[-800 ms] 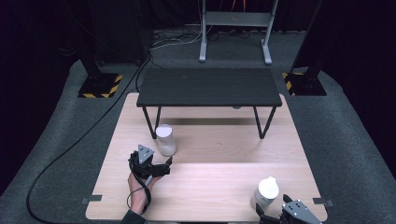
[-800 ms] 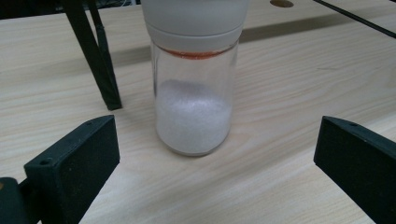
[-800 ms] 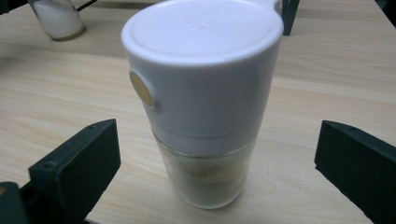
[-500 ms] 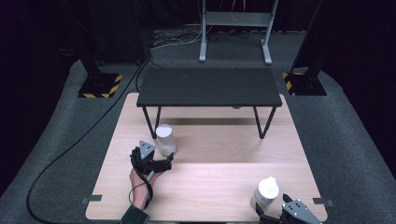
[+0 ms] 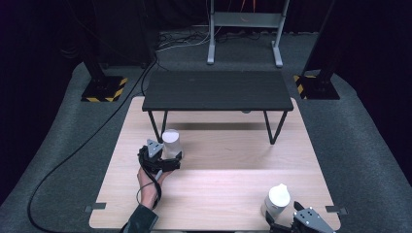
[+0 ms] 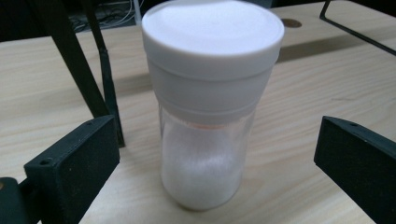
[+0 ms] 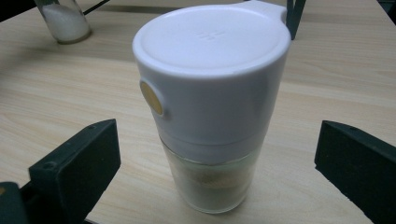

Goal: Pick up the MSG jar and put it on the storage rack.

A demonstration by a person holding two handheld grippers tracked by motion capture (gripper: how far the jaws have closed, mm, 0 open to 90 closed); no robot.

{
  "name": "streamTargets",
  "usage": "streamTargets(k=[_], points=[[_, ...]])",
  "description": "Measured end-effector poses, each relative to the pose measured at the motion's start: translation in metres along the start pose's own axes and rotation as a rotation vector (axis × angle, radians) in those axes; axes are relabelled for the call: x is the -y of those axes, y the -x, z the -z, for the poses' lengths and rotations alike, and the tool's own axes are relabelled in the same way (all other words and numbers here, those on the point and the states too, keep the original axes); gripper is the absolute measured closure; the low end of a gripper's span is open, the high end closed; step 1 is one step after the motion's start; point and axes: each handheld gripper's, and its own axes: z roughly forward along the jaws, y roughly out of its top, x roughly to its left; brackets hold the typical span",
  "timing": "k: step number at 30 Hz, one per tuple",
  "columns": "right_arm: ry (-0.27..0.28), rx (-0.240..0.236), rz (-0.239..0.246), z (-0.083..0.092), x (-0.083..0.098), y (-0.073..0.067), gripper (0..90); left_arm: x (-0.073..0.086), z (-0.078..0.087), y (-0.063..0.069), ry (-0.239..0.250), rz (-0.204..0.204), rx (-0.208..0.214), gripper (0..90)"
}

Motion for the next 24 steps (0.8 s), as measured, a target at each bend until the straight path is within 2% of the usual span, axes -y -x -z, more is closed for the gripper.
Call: streamTargets(k=[9, 24], points=[[-0.001, -0.004, 0.003, 0.0, 0.0, 0.001, 0.0, -0.004, -0.008, 0.002, 0.02, -0.015, -0.013, 0.0], [-0.007, -0.011, 0.006, 0.0, 0.0, 0.001, 0.0, -0.008, -0.019, 0.003, 0.016, -0.027, -0.026, 0.0]])
